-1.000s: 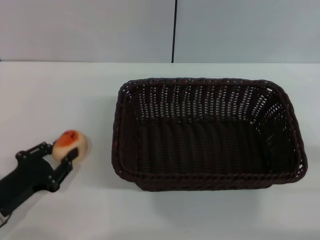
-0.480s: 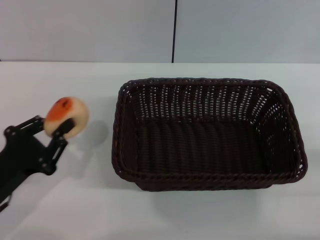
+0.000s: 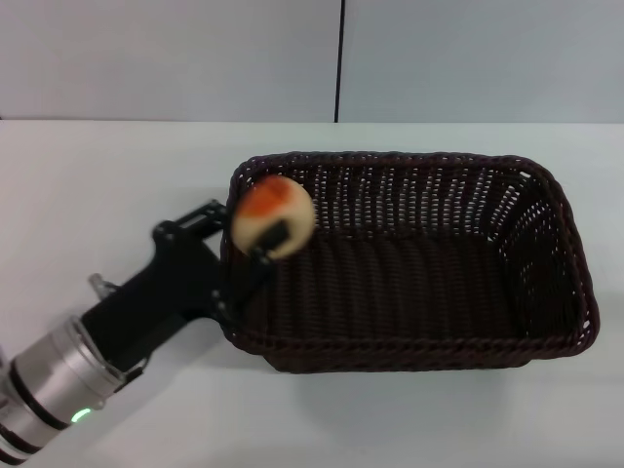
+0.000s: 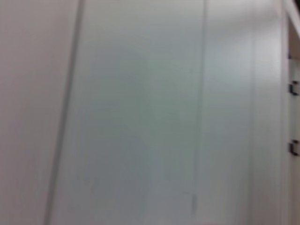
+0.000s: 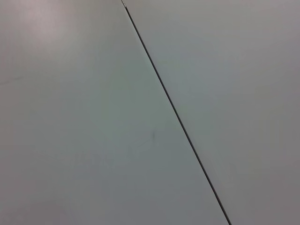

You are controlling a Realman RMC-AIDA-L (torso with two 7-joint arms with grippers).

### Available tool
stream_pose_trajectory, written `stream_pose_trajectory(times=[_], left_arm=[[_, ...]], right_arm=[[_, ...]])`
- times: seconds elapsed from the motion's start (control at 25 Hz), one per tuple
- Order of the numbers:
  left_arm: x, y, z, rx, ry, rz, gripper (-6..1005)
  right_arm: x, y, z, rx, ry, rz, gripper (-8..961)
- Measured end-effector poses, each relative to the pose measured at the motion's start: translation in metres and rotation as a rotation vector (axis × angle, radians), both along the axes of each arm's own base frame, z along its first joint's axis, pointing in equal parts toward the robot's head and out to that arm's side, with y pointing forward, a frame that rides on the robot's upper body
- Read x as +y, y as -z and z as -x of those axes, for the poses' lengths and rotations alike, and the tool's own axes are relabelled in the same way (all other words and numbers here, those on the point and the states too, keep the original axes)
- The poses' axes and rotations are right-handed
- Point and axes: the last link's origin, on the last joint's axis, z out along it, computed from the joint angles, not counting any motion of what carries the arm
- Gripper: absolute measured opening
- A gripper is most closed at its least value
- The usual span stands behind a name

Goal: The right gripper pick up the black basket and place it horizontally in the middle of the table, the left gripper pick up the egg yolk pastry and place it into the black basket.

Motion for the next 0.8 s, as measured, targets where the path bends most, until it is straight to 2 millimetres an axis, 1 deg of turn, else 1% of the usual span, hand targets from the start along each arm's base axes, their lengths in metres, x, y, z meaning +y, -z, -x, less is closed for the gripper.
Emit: stream_pose_trajectory(times=[0.08,0.28,0.32,0.36,0.4,0.56,0.64,0.68,0.72,0.76,0.8], left_arm=[[0.0,0.003,-0.002,0.011,0.019,0.022,259],[0.0,0.004,-0.001,0.016,0.012,0.024,462],[-0.001,0.002,0.002,0.017,-0.002,0.016,502],[-0.001,0.002,0.002,0.017,-0.002,0.016,588],[-0.003,0.0,0.006,0.021,-0.019,0.004,675],[-0.003,0.0,0.006,0.021,-0.019,0.004,790],[-0.012,-0.037,0.05,0.002,-0.259,-0.242,848],[-0.012,-0.037,0.05,0.002,-0.259,-0.242,848],[-0.018,-0.051,0.066,0.002,-0.353,-0.347,848],[-0.018,-0.051,0.066,0.002,-0.353,-0.347,848],[-0.024,-0.057,0.074,0.016,-0.401,-0.412,848]], right_arm=[[0.001,0.0,0.001,0.001,-0.003,0.0,752],[0.004,0.0,0.002,-0.001,-0.01,0.0,752],[0.004,-0.001,0.001,-0.002,-0.009,0.0,752],[0.004,-0.001,0.001,-0.002,-0.009,0.0,752],[0.004,0.0,0.001,-0.007,-0.004,0.0,752],[0.004,0.001,0.0,-0.048,0.021,-0.012,752],[0.005,0.002,0.001,-0.058,0.028,-0.016,752],[0.006,0.002,0.001,-0.058,0.03,-0.018,752],[0.009,0.003,0.0,-0.05,0.039,-0.018,752],[0.009,0.003,0.0,-0.05,0.039,-0.018,752],[0.011,0.004,0.0,-0.049,0.047,-0.016,752]])
